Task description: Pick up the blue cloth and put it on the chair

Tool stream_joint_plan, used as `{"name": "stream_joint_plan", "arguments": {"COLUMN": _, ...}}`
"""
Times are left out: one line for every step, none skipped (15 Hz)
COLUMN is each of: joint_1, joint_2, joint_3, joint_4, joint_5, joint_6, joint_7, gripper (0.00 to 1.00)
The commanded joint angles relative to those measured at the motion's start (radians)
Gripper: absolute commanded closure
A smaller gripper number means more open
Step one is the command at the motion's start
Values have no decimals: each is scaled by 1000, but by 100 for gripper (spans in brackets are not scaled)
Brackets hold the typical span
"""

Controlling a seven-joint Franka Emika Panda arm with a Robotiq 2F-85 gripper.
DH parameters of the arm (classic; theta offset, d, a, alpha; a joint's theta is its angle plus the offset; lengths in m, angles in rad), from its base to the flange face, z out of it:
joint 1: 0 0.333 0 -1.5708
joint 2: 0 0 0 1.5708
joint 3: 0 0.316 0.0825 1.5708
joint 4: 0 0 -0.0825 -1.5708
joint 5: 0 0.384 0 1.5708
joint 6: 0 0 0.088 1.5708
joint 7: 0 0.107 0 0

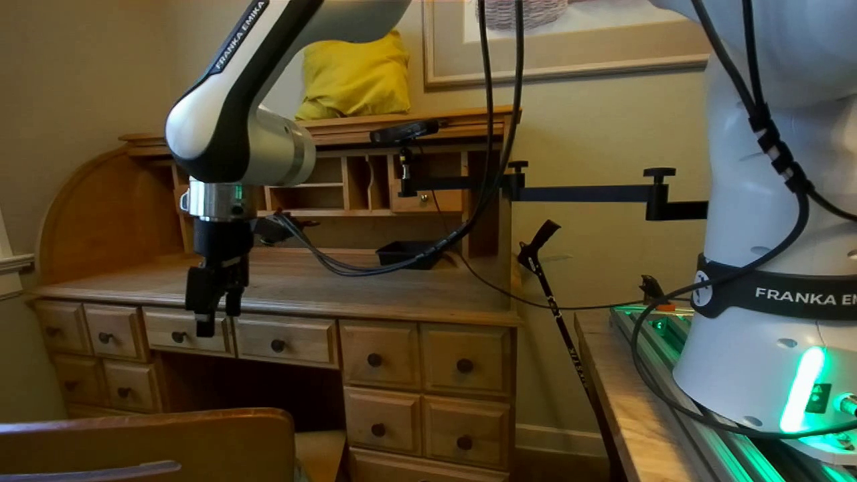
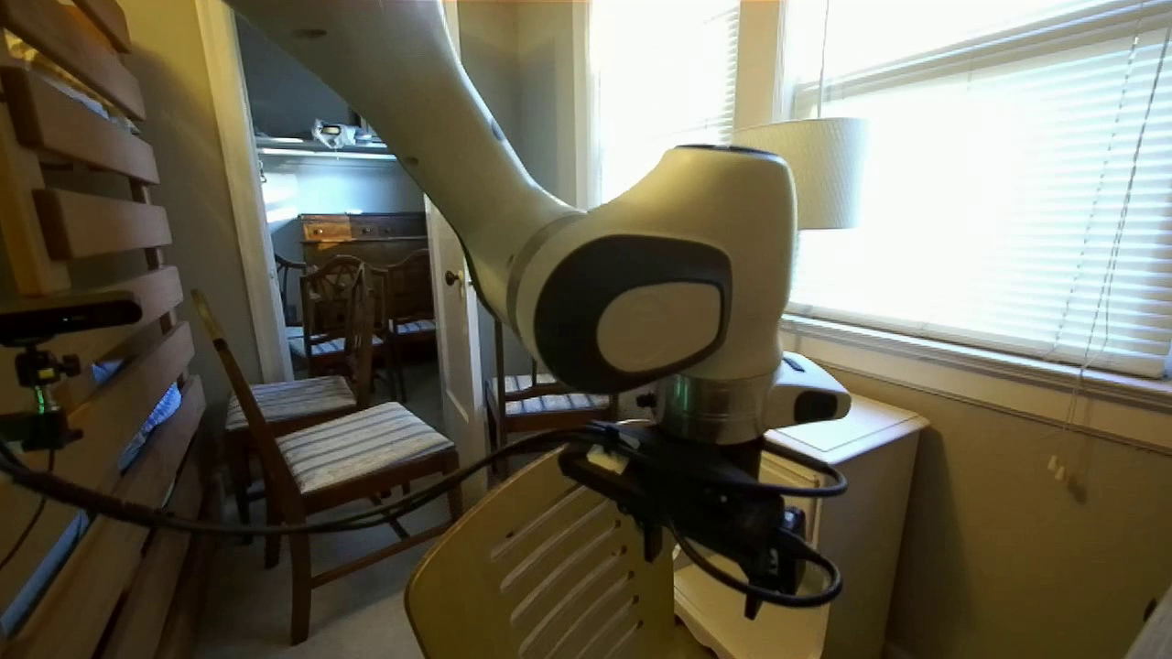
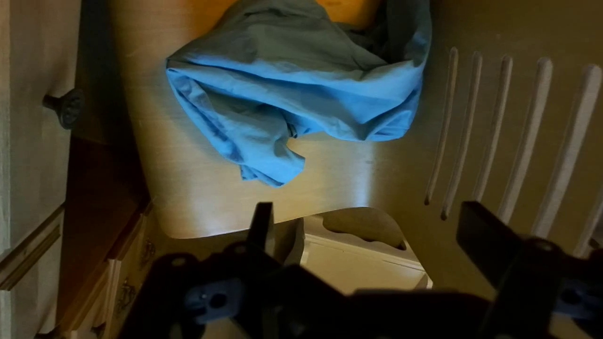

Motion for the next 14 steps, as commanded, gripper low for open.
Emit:
{"name": "stream_joint_plan", "arguments": {"joint_1": -21, "joint_2": -140, "joint_3": 33, "joint_4": -118, "joint_5": 64, "joint_6": -60, "joint_7": 50, "gripper": 0}}
{"name": "stream_joint_plan", "arguments": {"joint_1": -11, "joint_2": -169, "joint_3": 23, "joint_4": -138, "joint_5": 75, "joint_6": -67, "joint_7": 82, "gripper": 0}}
{"name": "stream_joint_plan", "arguments": {"joint_1": 8, "joint_2": -200, "joint_3": 3, "joint_4": -162, "joint_5": 73, "joint_6": -70, "joint_7": 126, "gripper": 0}}
{"name": "stream_joint_plan", "arguments": {"joint_1": 26, "joint_2": -226, "joint_3": -18, "joint_4": -181, "joint_5": 68, "joint_6": -73, "joint_7": 179, "gripper": 0}}
{"name": "stream_joint_plan", "arguments": {"joint_1": 34, "joint_2": -252, "joint_3": -28, "joint_4": -204, "joint_5": 63, "joint_6": -69, "joint_7": 208, "gripper": 0}}
{"name": "stream_joint_plan", "arguments": {"joint_1": 44, "joint_2": -277, "joint_3": -39, "joint_4": -225, "joint_5": 59, "joint_6": -69, "joint_7": 243, "gripper": 0}}
{"name": "stream_joint_plan", "arguments": {"joint_1": 53, "joint_2": -302, "joint_3": -48, "joint_4": -249, "joint_5": 55, "joint_6": -63, "joint_7": 265, "gripper": 0}}
{"name": "stream_joint_plan", "arguments": {"joint_1": 55, "joint_2": -321, "joint_3": -50, "joint_4": -267, "joint_5": 61, "joint_6": -69, "joint_7": 275, "gripper": 0}}
{"name": "stream_joint_plan", "arguments": {"joint_1": 60, "joint_2": -338, "joint_3": -54, "joint_4": -284, "joint_5": 63, "joint_6": -71, "joint_7": 286, "gripper": 0}}
{"name": "stream_joint_plan", "arguments": {"joint_1": 62, "joint_2": -354, "joint_3": -53, "joint_4": -298, "joint_5": 67, "joint_6": -80, "joint_7": 288, "gripper": 0}}
{"name": "stream_joint_plan", "arguments": {"joint_1": 61, "joint_2": -370, "joint_3": -50, "joint_4": -315, "joint_5": 73, "joint_6": -84, "joint_7": 279, "gripper": 0}}
{"name": "stream_joint_plan", "arguments": {"joint_1": 60, "joint_2": -383, "joint_3": -48, "joint_4": -329, "joint_5": 76, "joint_6": -84, "joint_7": 269, "gripper": 0}}
{"name": "stream_joint_plan", "arguments": {"joint_1": 62, "joint_2": -398, "joint_3": -49, "joint_4": -343, "joint_5": 77, "joint_6": -89, "joint_7": 270, "gripper": 0}}
{"name": "stream_joint_plan", "arguments": {"joint_1": 62, "joint_2": -408, "joint_3": -49, "joint_4": -354, "joint_5": 81, "joint_6": -90, "joint_7": 264, "gripper": 0}}
